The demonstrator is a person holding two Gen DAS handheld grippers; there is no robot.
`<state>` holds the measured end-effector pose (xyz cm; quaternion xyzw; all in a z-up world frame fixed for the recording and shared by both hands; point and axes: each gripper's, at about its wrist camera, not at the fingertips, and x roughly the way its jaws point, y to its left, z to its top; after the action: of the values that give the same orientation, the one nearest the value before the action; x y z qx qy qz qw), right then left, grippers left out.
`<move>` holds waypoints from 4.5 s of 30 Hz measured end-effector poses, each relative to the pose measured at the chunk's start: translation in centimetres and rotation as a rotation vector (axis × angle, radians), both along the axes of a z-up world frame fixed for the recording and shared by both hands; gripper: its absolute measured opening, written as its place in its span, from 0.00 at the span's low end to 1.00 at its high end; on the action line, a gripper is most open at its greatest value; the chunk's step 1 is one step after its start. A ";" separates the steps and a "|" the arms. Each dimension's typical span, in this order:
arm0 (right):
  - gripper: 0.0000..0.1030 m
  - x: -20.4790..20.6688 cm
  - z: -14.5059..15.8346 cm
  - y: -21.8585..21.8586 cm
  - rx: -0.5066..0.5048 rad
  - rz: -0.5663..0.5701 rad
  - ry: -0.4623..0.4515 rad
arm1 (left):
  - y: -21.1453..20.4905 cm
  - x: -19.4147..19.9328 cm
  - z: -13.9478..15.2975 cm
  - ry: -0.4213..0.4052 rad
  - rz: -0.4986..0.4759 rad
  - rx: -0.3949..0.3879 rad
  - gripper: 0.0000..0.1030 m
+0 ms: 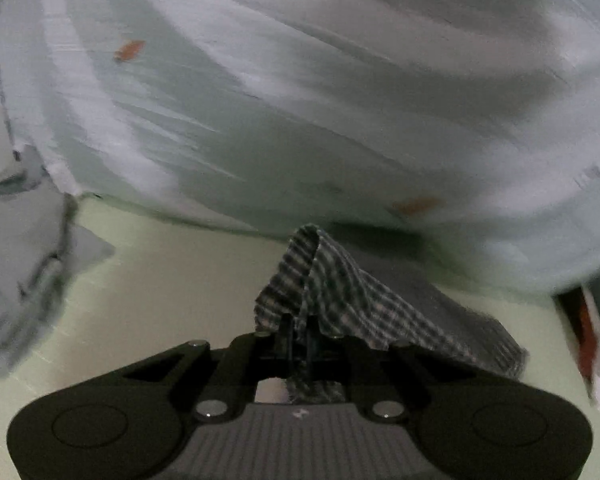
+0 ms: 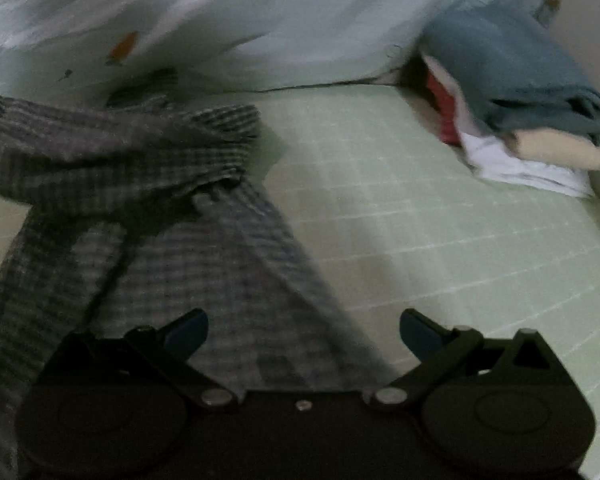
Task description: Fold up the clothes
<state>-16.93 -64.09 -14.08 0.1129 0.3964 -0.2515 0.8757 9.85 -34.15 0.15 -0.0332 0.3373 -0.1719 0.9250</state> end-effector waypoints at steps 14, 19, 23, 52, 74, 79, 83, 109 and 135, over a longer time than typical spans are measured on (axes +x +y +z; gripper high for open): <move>1.00 6.6 0.4 7.8 -0.096 -0.035 0.114 | 12.0 14.1 -6.9 0.168 0.246 -0.036 0.27; 0.99 8.4 1.1 8.4 -0.123 -0.072 0.127 | 12.8 13.4 -9.7 0.245 0.238 0.008 0.62; 0.94 8.9 1.2 8.7 -0.160 -0.079 0.148 | 12.2 9.9 -9.9 0.262 0.179 0.060 0.68; 0.37 -10.4 -1.4 6.7 -0.241 0.152 0.158 | 2.3 -21.6 -7.8 0.244 -0.059 0.154 0.77; 0.05 -10.3 -0.5 12.0 0.691 -0.058 -0.361 | 13.0 -23.4 -7.0 0.208 -0.101 0.184 0.78; 0.10 -8.3 -4.3 14.3 0.717 -0.134 -0.306 | 16.5 -22.3 -8.1 0.228 -0.116 0.200 0.78; 0.19 -8.2 -5.4 14.9 0.733 -0.194 -0.265 | 17.3 -21.2 -8.4 0.253 -0.125 0.184 0.78; 0.78 -4.8 0.7 8.9 0.634 -0.006 -0.155 | 9.1 -19.1 -8.7 0.343 0.022 0.142 0.79; 0.77 21.8 3.7 -4.1 0.449 -0.033 -0.220 | 10.1 7.1 -10.6 0.378 0.323 0.117 0.79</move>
<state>4.86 -68.16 -10.37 0.3379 0.3429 -0.1573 0.8623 16.93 -24.09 -10.41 -0.0644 0.5040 0.0072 0.8613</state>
